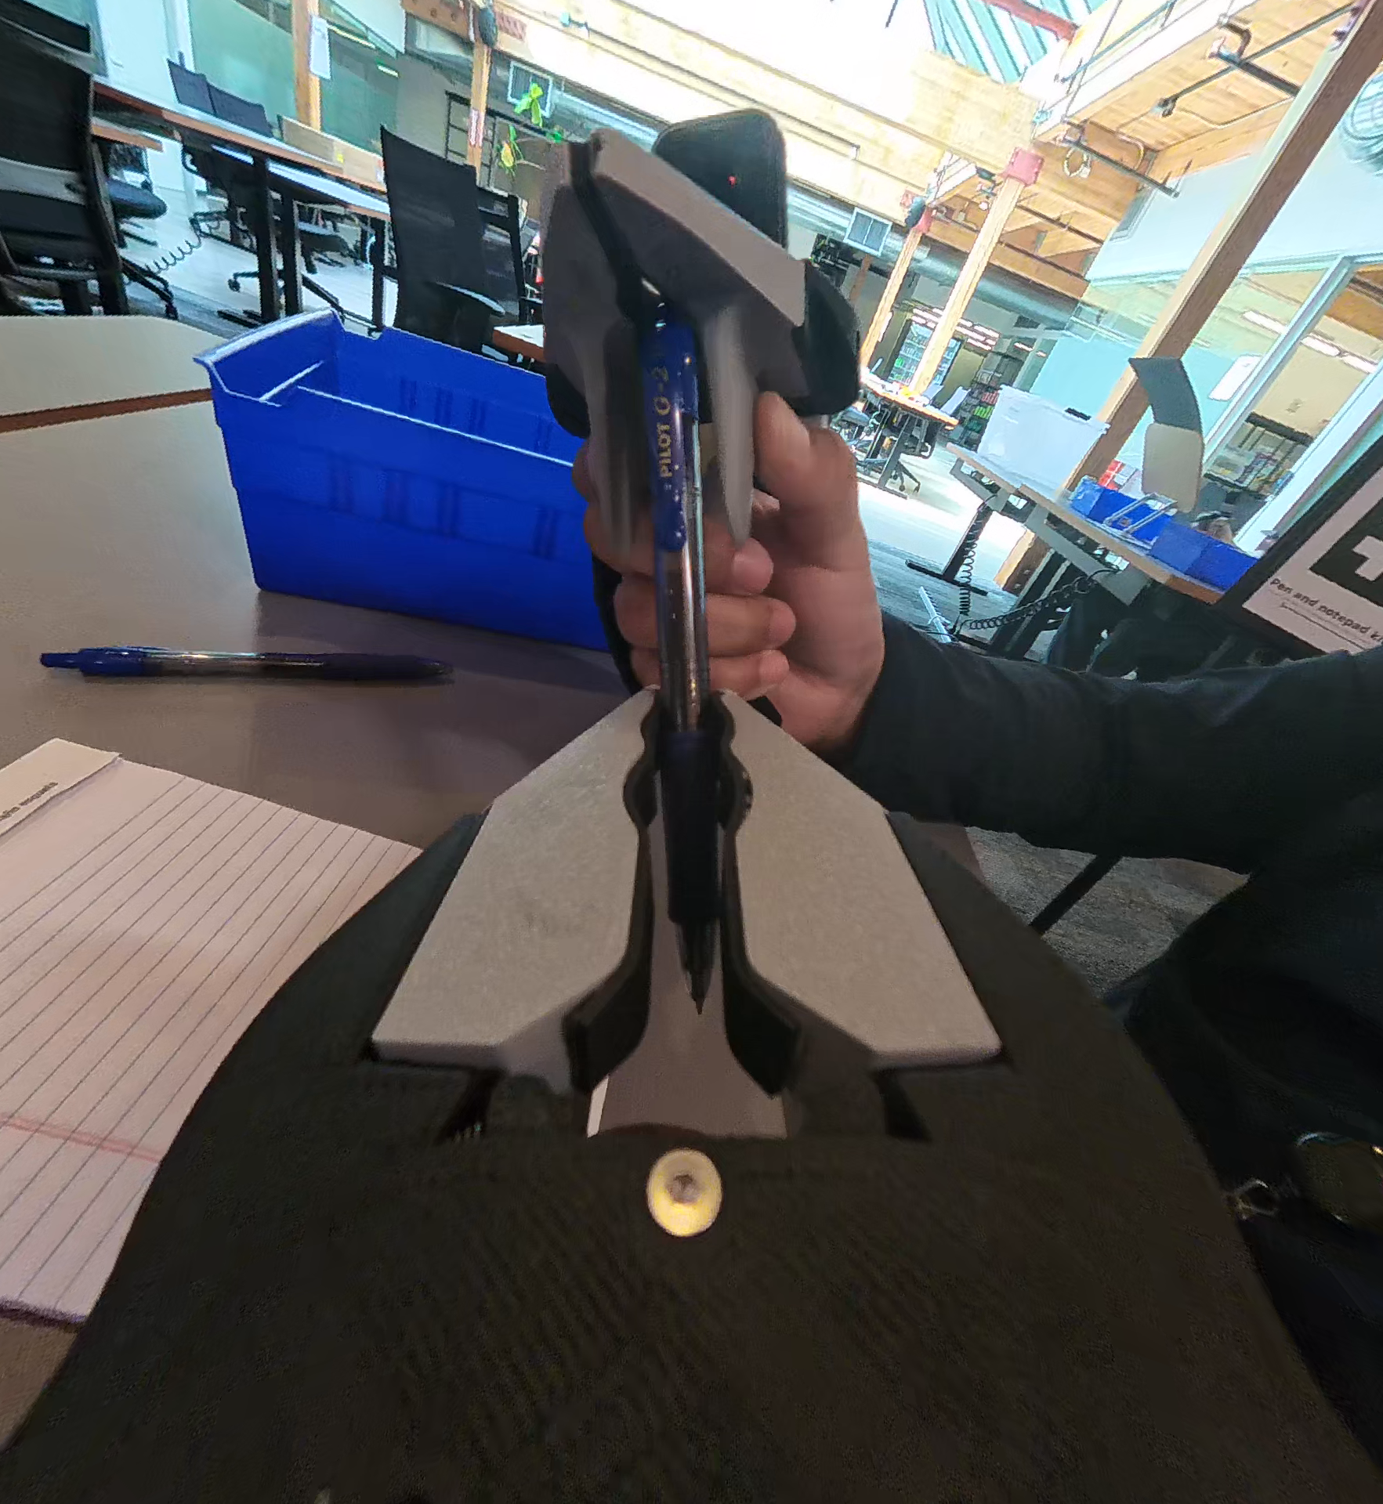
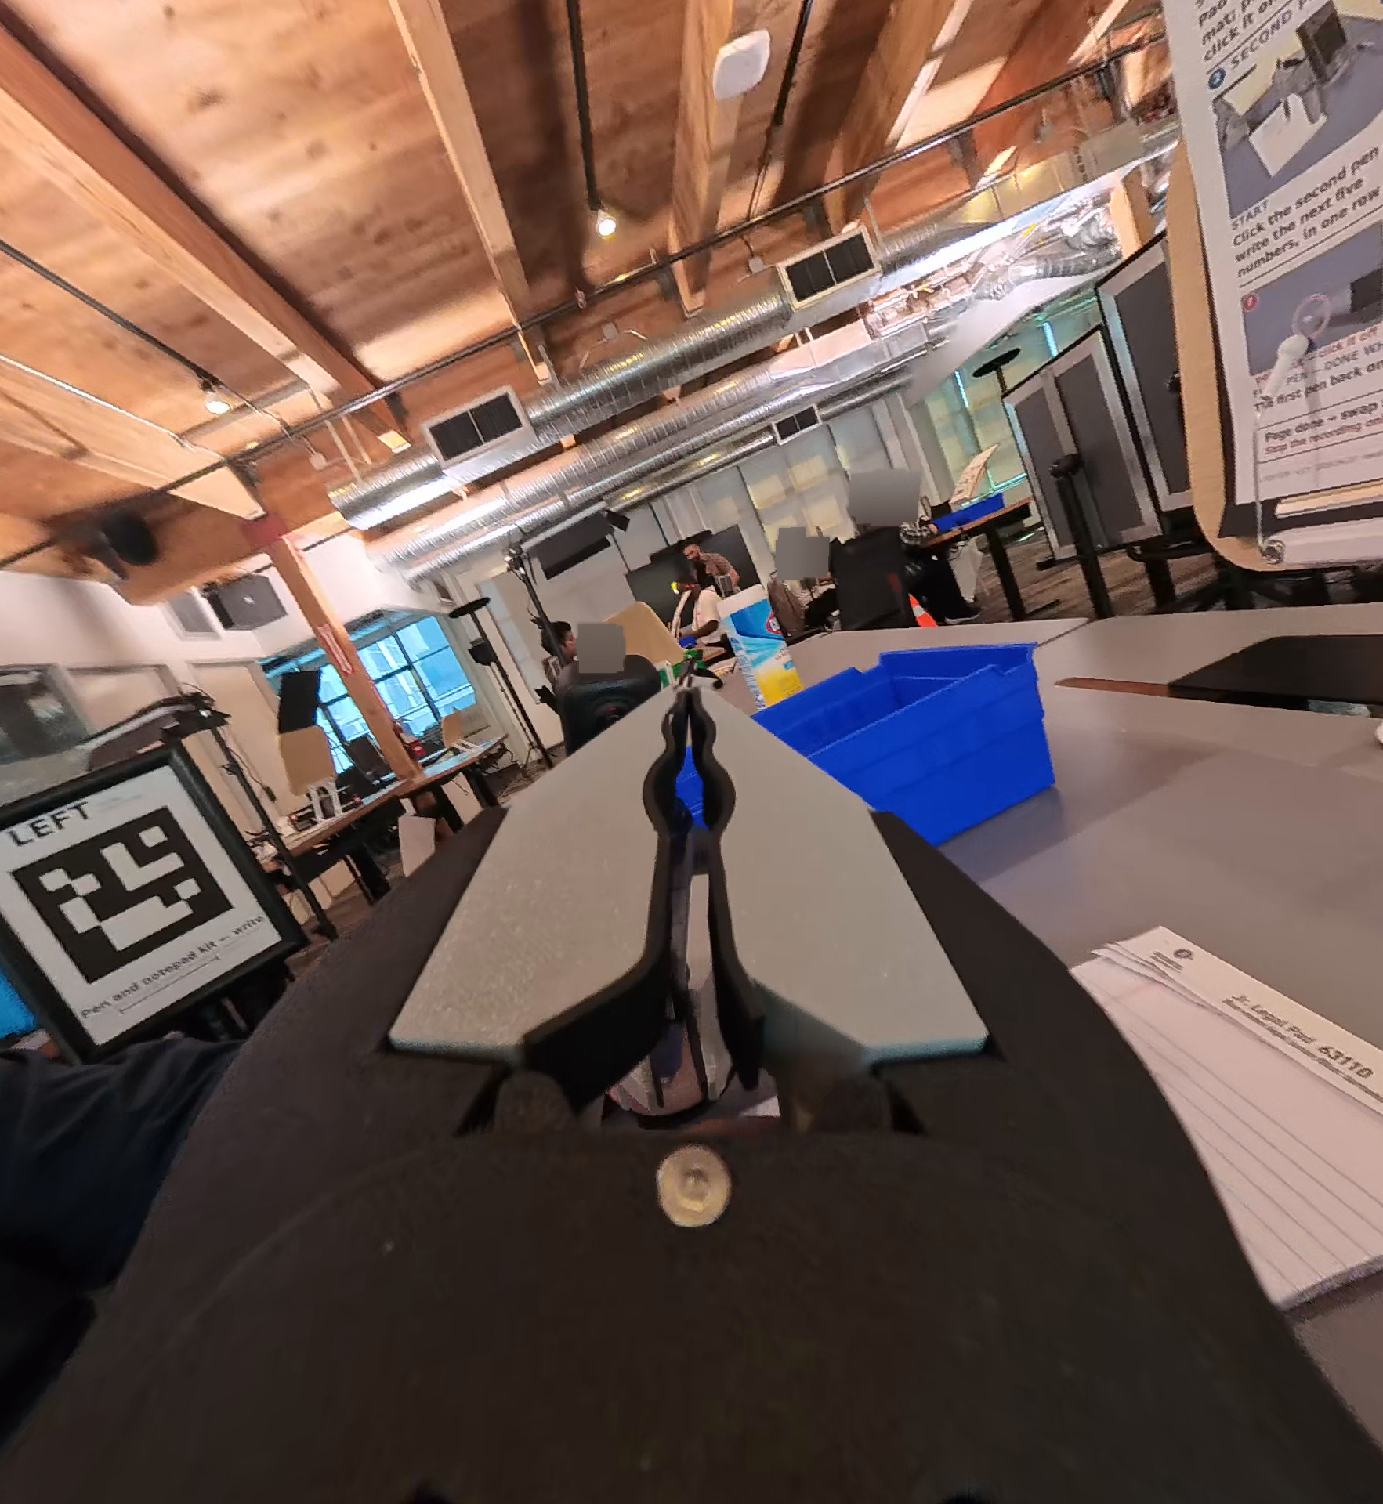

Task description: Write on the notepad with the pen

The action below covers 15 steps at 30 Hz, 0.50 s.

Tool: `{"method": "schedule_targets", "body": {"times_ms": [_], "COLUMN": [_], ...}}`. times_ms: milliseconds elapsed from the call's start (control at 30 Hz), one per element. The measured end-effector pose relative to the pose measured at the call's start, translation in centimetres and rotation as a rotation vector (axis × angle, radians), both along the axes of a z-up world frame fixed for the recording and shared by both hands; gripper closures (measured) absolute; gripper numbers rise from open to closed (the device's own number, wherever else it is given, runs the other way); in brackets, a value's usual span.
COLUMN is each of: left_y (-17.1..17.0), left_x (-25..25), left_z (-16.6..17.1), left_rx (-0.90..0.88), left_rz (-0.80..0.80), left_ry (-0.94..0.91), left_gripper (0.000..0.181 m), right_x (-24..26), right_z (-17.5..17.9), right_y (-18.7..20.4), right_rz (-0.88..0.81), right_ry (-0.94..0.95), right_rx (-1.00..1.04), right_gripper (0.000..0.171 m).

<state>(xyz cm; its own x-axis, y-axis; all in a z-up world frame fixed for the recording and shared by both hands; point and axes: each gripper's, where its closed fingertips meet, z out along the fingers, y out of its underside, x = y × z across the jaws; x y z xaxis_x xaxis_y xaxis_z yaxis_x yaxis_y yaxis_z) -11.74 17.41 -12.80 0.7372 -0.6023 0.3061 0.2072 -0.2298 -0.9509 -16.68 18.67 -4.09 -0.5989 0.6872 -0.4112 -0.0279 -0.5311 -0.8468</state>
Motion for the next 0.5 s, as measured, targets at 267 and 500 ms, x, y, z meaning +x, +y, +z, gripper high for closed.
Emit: {"method": "schedule_targets", "body": {"times_ms": [267, 500], "left_y": [-0.2, -0.3], "left_x": [-0.5, -1.0], "left_z": [0.6, 1.1], "left_rx": [0.022, 0.038], "left_rz": [0.019, 0.031], "left_ry": [-0.012, -0.027], "left_gripper": [0.174, 0.175], "right_x": [0.1, 0.4], "right_z": [-0.5, -0.6], "right_y": [0.0, -0.1], "right_rz": [0.061, 0.116], "right_ry": [-0.062, -0.082], "right_rx": [0.023, 0.027], "right_gripper": [0.158, 0.155]}}
